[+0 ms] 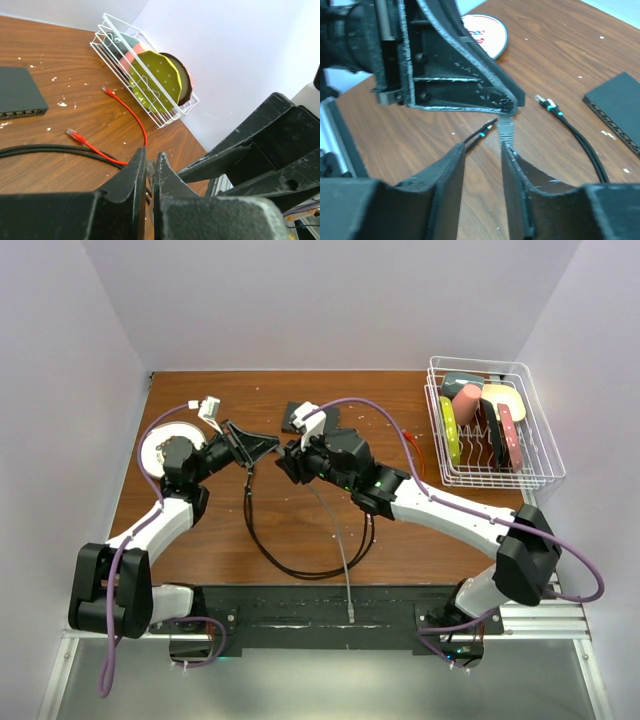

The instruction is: Insert the plug into the switch port

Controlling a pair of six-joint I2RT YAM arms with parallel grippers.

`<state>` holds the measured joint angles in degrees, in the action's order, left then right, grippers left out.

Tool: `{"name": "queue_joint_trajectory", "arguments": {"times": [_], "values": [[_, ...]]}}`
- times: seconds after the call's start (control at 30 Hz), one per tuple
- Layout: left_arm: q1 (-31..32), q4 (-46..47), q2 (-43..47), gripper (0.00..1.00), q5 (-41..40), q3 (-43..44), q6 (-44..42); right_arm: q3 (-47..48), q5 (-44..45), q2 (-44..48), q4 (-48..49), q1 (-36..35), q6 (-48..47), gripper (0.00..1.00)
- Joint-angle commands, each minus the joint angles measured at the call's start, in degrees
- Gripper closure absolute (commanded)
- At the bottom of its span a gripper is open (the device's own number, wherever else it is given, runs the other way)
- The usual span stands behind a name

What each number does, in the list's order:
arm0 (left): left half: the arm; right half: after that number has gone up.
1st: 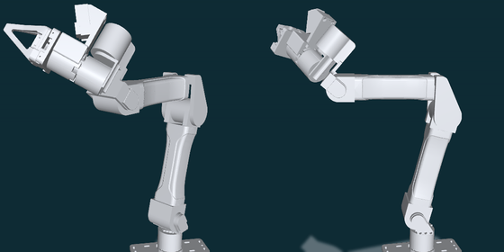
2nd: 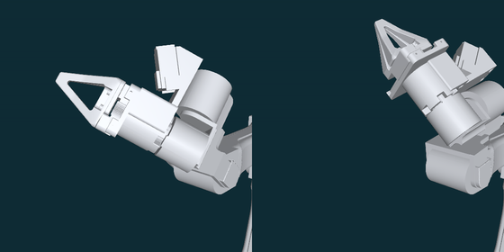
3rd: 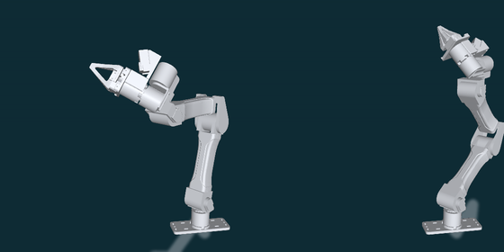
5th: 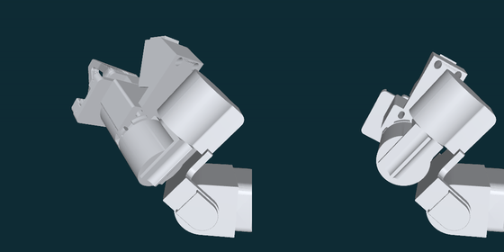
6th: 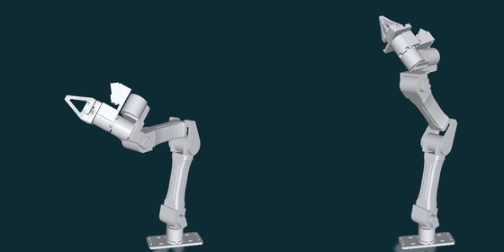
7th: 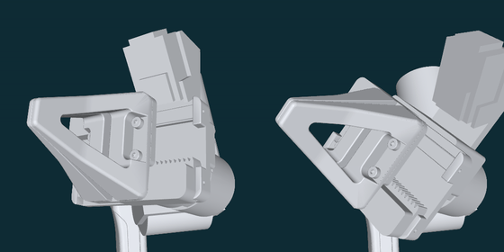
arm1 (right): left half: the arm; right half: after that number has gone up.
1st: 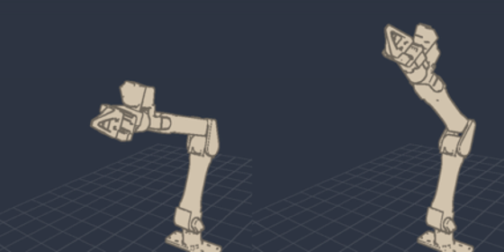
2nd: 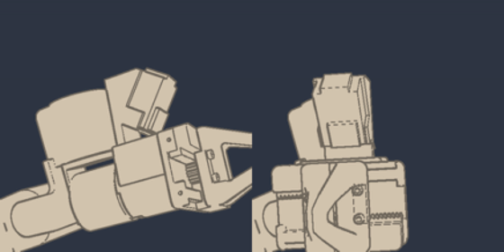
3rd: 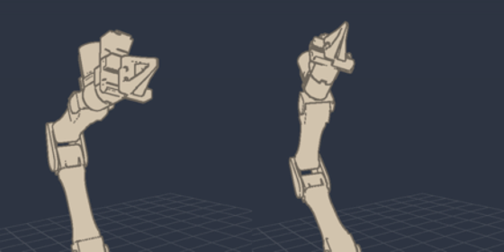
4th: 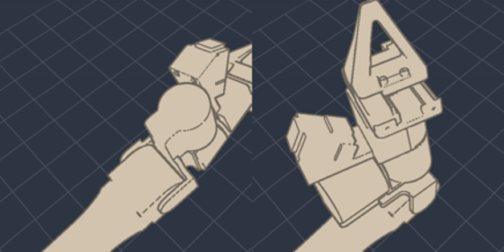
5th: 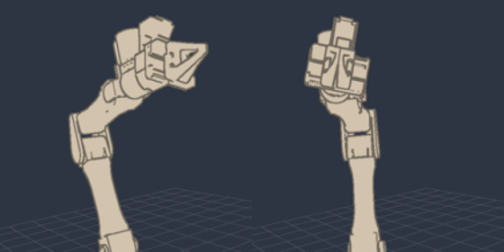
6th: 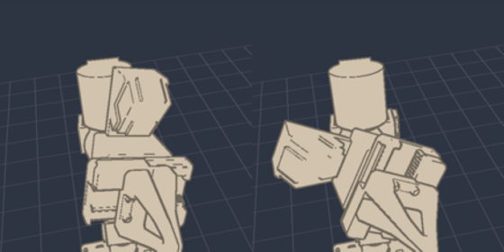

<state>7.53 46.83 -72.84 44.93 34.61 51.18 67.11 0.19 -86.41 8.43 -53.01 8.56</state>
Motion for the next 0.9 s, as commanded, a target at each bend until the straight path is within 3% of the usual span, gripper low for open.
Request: {"name": "queue_joint_trajectory", "arguments": {"times": [0.0,0.7,0.83,0.87], "values": [[0.12,-1.74,1.73,1.0,-1.25,2.22,-2.14,4.07,4.56,-2.0,-0.43,-0.34,-1.26,0.64],[0.12,-0.25,2.09,1.0,-0.28,1.86,-1.17,4.69,7.81,-4.64,1.5,-0.69,0.23,0.69],[0.12,-0.07,2.17,1.0,-0.01,1.95,-1.17,5.13,8.51,-5.43,1.5,-0.69,0.5,0.74],[0.12,-0.07,2.17,1.0,0.07,1.87,-1.17,5.13,8.95,-5.52,1.68,-0.69,1.02,0.81]]}}
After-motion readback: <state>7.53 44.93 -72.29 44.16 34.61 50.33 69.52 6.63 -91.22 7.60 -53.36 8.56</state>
